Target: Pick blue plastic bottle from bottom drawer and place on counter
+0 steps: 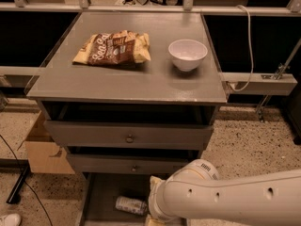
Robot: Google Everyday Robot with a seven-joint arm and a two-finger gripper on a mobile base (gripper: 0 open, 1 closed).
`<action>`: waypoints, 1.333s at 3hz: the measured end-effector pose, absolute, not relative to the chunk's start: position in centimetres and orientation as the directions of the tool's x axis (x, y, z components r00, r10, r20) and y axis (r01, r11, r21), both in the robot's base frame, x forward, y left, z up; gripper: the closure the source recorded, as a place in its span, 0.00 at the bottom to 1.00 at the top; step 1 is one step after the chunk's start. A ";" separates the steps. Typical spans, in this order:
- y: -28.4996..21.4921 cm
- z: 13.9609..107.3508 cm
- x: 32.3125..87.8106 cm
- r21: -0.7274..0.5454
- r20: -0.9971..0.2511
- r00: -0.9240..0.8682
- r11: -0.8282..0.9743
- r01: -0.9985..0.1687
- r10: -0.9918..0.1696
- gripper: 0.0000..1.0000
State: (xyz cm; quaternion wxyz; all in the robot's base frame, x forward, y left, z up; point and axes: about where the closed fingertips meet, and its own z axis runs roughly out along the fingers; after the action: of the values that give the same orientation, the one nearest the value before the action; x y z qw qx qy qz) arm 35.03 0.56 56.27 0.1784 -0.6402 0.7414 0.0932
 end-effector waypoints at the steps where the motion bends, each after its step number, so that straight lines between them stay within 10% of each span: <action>1: 0.7 54.5 34.6 -0.069 -0.351 -0.127 0.161 -0.985 -0.928 0.00; 4: 1.8 51.3 35.5 -0.042 -0.292 -0.169 0.189 -0.981 -0.941 0.00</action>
Offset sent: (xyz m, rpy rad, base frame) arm -0.0072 0.0201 -0.0761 -0.1096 0.0823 -0.0353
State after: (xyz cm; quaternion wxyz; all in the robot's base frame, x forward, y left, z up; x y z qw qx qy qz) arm 35.51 1.84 51.26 0.1270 -0.6319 0.7606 0.0780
